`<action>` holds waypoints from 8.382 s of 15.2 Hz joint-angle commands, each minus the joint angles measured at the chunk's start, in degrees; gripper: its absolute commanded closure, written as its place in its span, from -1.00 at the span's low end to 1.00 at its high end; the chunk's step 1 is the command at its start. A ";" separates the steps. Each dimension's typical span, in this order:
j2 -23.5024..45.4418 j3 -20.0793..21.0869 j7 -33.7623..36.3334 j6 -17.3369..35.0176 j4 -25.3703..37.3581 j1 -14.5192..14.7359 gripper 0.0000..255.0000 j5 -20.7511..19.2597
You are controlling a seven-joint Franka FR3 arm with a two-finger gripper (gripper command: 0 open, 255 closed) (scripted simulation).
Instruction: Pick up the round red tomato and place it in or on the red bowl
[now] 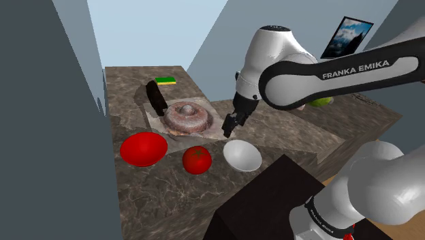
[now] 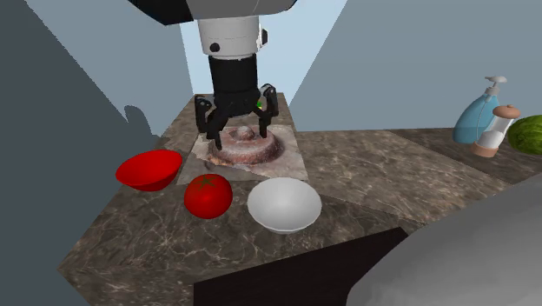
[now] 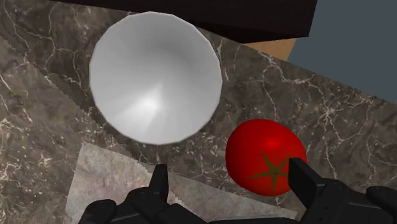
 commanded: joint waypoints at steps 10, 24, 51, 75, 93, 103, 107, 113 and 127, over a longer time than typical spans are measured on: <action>21.71 8.24 12.41 22.18 4.94 -0.03 -1.00 -5.95; 27.49 8.23 15.87 27.51 4.94 -0.88 -1.00 -10.77; 15.84 7.39 9.33 12.98 8.59 0.61 1.00 -2.53; 34.02 11.67 19.48 -8.40 46.44 2.75 1.00 -11.01; 47.50 11.39 24.62 -7.05 57.05 6.51 1.00 -17.34; 50.20 10.59 26.19 -0.59 53.01 6.84 1.00 -19.20; 51.46 10.19 26.86 1.70 51.87 7.06 1.00 -20.03; 51.46 10.19 26.86 1.70 51.87 7.06 1.00 -20.03; 47.34 11.32 25.49 -3.59 53.36 6.46 -1.00 -17.78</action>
